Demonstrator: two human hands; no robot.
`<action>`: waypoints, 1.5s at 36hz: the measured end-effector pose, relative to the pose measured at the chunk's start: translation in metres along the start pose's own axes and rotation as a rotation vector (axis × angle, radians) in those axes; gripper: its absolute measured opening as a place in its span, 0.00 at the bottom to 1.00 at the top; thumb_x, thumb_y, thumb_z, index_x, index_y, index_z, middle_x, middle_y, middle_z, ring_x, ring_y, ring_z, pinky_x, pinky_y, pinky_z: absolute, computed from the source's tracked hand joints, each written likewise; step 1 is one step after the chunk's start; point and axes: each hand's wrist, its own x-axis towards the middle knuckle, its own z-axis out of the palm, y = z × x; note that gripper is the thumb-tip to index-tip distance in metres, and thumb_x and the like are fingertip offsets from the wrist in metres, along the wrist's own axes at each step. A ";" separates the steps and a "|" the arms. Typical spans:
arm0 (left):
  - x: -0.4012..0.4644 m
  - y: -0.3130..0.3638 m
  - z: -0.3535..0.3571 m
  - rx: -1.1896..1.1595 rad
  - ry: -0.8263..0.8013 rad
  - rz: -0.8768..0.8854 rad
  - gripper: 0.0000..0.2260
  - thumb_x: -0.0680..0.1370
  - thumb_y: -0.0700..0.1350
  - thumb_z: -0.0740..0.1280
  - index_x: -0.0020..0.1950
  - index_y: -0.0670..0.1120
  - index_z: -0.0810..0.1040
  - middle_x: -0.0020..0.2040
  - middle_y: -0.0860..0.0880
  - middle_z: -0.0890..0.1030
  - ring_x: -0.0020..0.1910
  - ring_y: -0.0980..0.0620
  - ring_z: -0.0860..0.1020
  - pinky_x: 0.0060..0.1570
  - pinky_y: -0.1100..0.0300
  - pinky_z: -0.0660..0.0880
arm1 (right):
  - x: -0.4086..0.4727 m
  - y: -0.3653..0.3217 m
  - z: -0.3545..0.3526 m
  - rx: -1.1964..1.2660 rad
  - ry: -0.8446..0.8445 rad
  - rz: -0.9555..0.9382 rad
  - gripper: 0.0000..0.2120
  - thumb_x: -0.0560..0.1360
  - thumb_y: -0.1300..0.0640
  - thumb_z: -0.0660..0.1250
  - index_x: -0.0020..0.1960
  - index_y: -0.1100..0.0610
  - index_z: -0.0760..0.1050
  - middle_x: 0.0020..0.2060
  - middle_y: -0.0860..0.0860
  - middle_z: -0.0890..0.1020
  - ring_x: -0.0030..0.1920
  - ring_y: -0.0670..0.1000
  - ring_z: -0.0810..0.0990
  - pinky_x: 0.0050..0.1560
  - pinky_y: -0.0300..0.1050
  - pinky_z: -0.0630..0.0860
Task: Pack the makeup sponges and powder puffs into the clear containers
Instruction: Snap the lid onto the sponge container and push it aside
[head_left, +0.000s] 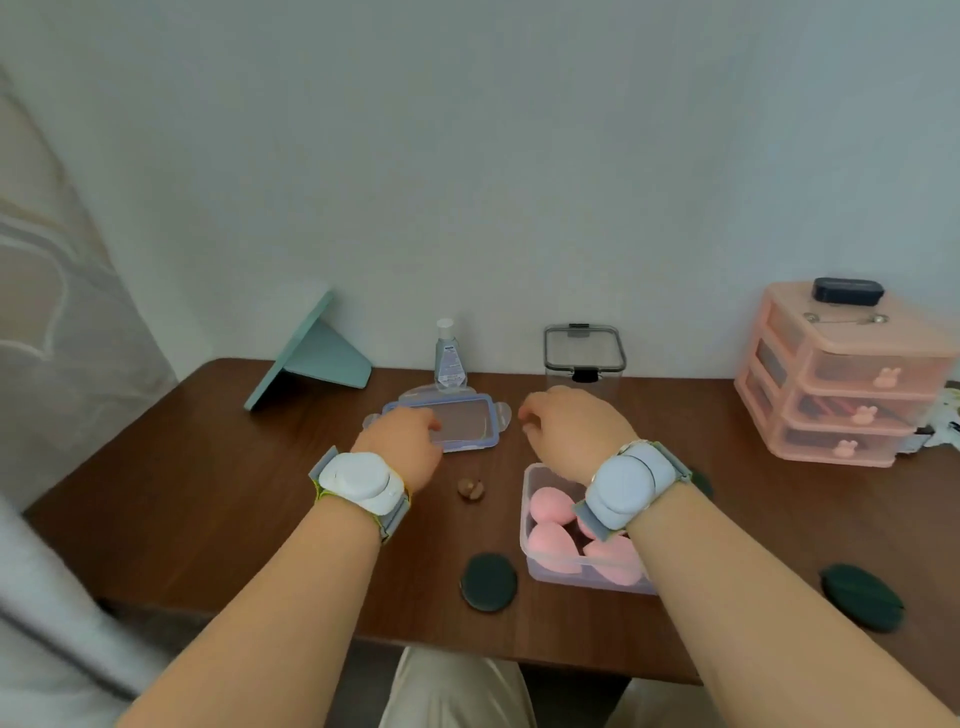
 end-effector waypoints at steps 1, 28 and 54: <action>0.005 -0.007 0.001 0.049 -0.017 0.004 0.18 0.78 0.47 0.63 0.69 0.53 0.73 0.68 0.47 0.75 0.65 0.45 0.74 0.60 0.53 0.73 | 0.010 -0.006 0.001 -0.016 -0.031 -0.014 0.14 0.80 0.56 0.56 0.63 0.55 0.74 0.57 0.55 0.76 0.56 0.56 0.77 0.53 0.49 0.74; 0.020 -0.010 0.019 0.213 0.229 0.141 0.07 0.79 0.40 0.58 0.54 0.46 0.72 0.52 0.46 0.78 0.48 0.44 0.77 0.43 0.53 0.70 | 0.035 -0.033 0.024 -0.044 -0.096 -0.008 0.20 0.79 0.58 0.58 0.71 0.50 0.66 0.58 0.54 0.76 0.54 0.56 0.78 0.52 0.52 0.77; -0.048 0.032 -0.041 -0.722 0.687 0.325 0.13 0.78 0.46 0.69 0.62 0.50 0.77 0.58 0.52 0.77 0.60 0.52 0.74 0.62 0.49 0.73 | -0.052 -0.007 -0.022 0.886 0.519 0.016 0.06 0.79 0.51 0.64 0.54 0.47 0.77 0.46 0.41 0.80 0.47 0.40 0.77 0.47 0.28 0.70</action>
